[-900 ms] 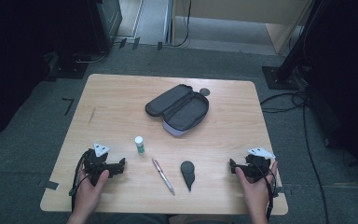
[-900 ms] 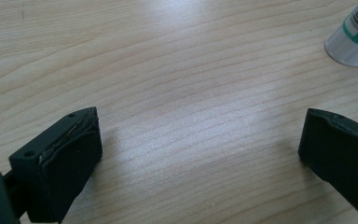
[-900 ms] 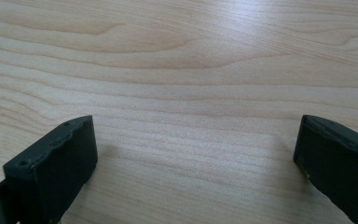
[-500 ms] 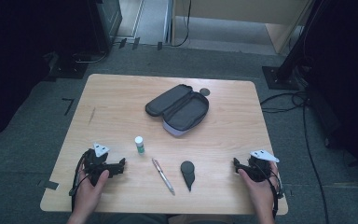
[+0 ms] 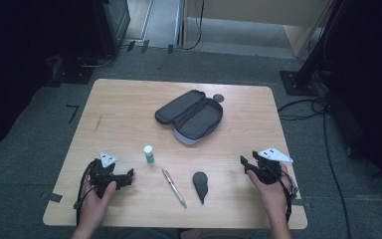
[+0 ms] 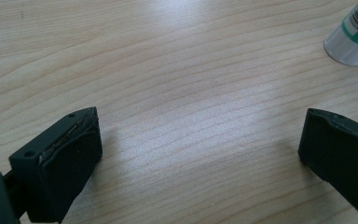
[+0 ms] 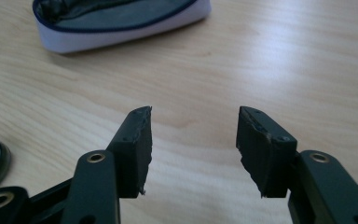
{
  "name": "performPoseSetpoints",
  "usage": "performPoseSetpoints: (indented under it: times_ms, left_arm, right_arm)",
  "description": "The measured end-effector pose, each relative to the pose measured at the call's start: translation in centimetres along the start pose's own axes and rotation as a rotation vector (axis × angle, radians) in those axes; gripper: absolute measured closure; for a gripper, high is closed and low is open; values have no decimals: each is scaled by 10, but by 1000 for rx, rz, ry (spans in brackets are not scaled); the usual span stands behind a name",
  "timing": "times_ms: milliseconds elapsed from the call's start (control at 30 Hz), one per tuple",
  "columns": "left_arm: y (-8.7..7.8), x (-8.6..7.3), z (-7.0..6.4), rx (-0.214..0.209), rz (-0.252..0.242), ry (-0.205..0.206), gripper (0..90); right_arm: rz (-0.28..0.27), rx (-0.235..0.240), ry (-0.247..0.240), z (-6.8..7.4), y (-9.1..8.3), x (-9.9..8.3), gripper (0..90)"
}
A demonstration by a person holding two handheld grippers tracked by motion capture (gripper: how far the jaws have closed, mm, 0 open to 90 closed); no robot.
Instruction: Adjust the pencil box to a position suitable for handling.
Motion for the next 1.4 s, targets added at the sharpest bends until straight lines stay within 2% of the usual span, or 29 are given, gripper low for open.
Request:
performPoseSetpoints:
  times_ms: [133, 233, 333, 367, 400, 433, 500, 600, 700, 733, 767, 933, 1000, 1033, 1133, 1233, 1267, 1300, 1333, 1400]
  left_arm:
    - [0, 0, 0, 0, 0, 0, 0]
    - [0, 0, 0, 1, 0, 0, 0]
    - [0, 0, 0, 0, 0, 0, 0]
    - [0, 0, 0, 0, -1, -1, 0]
    - [0, 0, 0, 0, -1, -1, 0]
    - [0, 0, 0, 0, -1, -1, 0]
    - [0, 0, 0, 1, 0, 0, 0]
    - [0, 0, 0, 1, -1, 0, 0]
    - [0, 0, 0, 0, -1, -1, 0]
    - [0, 0, 0, 0, -1, -1, 0]
    - [0, 0, 0, 1, -2, -1, 0]
    - [0, 0, 0, 1, -2, -1, 0]
    - [0, 0, 0, 1, -2, -1, 0]
    - [0, 0, 0, 1, -2, -1, 0]
    - [0, 0, 0, 1, -1, 0, 0]
    - [0, 0, 0, 0, -1, -1, 0]
    - [0, 0, 0, 1, -2, -1, 0]
    - [0, 0, 0, 1, -2, -1, 0]
    - [0, 0, 0, 0, -1, 0, 0]
    - [0, 0, 0, -1, -2, 0, 0]
  right_arm:
    - [-7, -7, -22, 2, 5, 15, 491]
    - [-8, -43, -43, 5, 16, 37, 587]
    - [-16, -30, -45, 6, 23, 48, 610]
    - [-9, -17, -57, 9, 33, 59, 616]
    - [-9, -17, -57, 9, 33, 59, 616]
    - [-2, -5, -76, 11, 42, 66, 618]
    - [4, 10, -79, 13, 54, 74, 628]
    - [22, -39, -94, 12, 72, 85, 657]
    - [12, -36, -107, 10, 88, 96, 663]
    - [12, -36, -107, 10, 88, 96, 663]
    - [24, -49, -111, 10, 100, 102, 662]
    - [62, -55, -98, 12, 122, 103, 689]
    - [69, -57, -96, 12, 126, 102, 698]
    - [87, -53, -74, 14, 132, 101, 726]
    - [107, -48, -57, 18, 138, 100, 751]
    - [123, -52, -62, 21, 142, 99, 797]
    - [152, -57, -52, 24, 144, 97, 872]
    - [152, -57, -52, 24, 144, 97, 872]
    - [176, -74, -57, 25, 144, 95, 900]
    - [190, -68, -65, 28, 144, 93, 900]
Point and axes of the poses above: each handheld gripper's, and its own axes: y roughly forward along the jaws, x roughly out of its top, z roughly to its left, the point moved 3 cm from there along y, roughly forward along the jaws, and after that the axes turned 2 degrees about x, right-handed, at the moved point
